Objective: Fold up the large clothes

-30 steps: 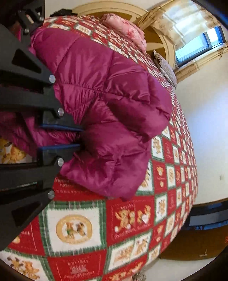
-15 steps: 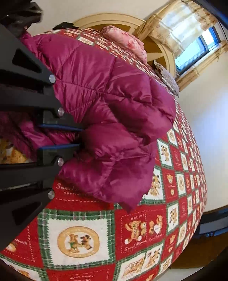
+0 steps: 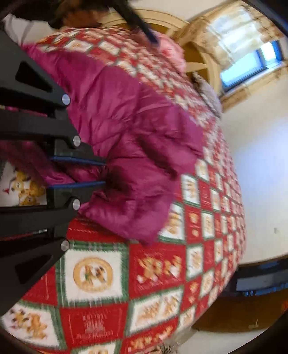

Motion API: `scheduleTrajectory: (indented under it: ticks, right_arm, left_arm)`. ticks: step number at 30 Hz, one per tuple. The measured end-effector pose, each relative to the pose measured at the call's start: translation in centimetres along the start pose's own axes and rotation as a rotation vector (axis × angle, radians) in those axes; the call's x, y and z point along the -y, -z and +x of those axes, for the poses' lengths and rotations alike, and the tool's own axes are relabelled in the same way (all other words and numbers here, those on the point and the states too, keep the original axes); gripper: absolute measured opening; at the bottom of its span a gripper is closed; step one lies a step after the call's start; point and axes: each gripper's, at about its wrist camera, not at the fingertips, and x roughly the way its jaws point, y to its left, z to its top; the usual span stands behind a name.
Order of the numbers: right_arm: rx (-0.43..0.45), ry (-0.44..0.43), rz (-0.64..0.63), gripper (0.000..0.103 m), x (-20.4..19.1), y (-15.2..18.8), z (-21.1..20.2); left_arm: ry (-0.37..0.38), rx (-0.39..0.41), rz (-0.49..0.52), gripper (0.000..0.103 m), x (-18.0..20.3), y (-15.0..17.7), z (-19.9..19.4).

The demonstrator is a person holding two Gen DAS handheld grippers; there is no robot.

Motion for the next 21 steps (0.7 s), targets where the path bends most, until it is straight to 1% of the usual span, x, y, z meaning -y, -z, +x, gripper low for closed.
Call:
scheduleTrajectory:
  ticks: [2, 3, 4, 5, 6, 8, 9, 10, 11, 13, 15, 16, 17, 19, 21]
  right_arm:
    - [0.056, 0.029, 0.03, 0.015, -1.0, -1.9, -2.0]
    - [0.081, 0.045, 0.046, 0.016, -1.5, -2.8, -2.7]
    - [0.103, 0.051, 0.076, 0.022, -2.1, -3.9, -3.2]
    - [0.117, 0.036, 0.124, 0.025, -2.7, -5.1, -3.3]
    - [0.128, 0.011, 0.182, 0.025, -3.0, -6.1, -3.0]
    - [0.139, -0.037, 0.294, 0.025, -3.2, -7.3, -1.7]
    - [0.139, -0.049, 0.359, 0.025, -3.2, -7.8, -0.4]
    - [0.137, -0.043, 0.388, 0.025, -3.3, -8.0, 0.5]
    - [0.137, -0.014, 0.41, 0.025, -3.4, -8.0, 2.0]
    - [0.126, 0.079, 0.383, 0.025, -3.5, -7.3, 4.6]
    - [0.115, 0.191, 0.325, 0.025, -3.3, -6.0, 6.4]
    - [0.115, 0.227, 0.308, 0.025, -2.8, -5.4, 6.8]
    - [0.119, 0.252, 0.296, 0.024, -2.2, -4.7, 7.2]
    - [0.134, 0.275, 0.277, 0.024, -1.2, -3.8, 7.2]
    - [0.141, 0.302, 0.247, 0.028, -0.8, -3.6, 7.2]
  left_arm:
    - [-0.067, -0.047, -0.074, 0.077, -0.8, -1.0, 3.3]
    - [-0.091, -0.063, -0.094, 0.077, -0.8, -1.0, 4.7]
    - [-0.123, -0.083, -0.1, 0.077, -0.5, -1.0, 6.3]
    - [-0.149, -0.096, -0.09, 0.077, -0.1, -0.8, 7.5]
    - [-0.184, -0.117, -0.078, 0.077, 0.5, -0.4, 8.6]
    - [-0.226, -0.142, -0.048, 0.077, 1.3, 0.1, 9.2]
    - [-0.244, -0.14, -0.032, 0.077, 1.8, 0.5, 9.2]
    - [-0.271, -0.13, -0.009, 0.077, 2.7, 1.0, 8.9]
    - [-0.292, -0.124, 0.011, 0.077, 2.8, 1.3, 9.0]
    - [-0.318, -0.119, 0.041, 0.077, 3.2, 1.4, 8.8]
    - [-0.316, -0.121, 0.047, 0.077, 3.0, 1.6, 9.1]
    - [-0.304, -0.128, 0.042, 0.078, 2.9, 1.7, 9.2]
    - [-0.294, -0.134, 0.037, 0.078, 2.7, 1.7, 9.7]
    - [-0.284, -0.151, 0.033, 0.08, 2.9, 1.8, 10.2]
    - [-0.291, -0.165, 0.038, 0.081, 3.2, 1.8, 10.9]
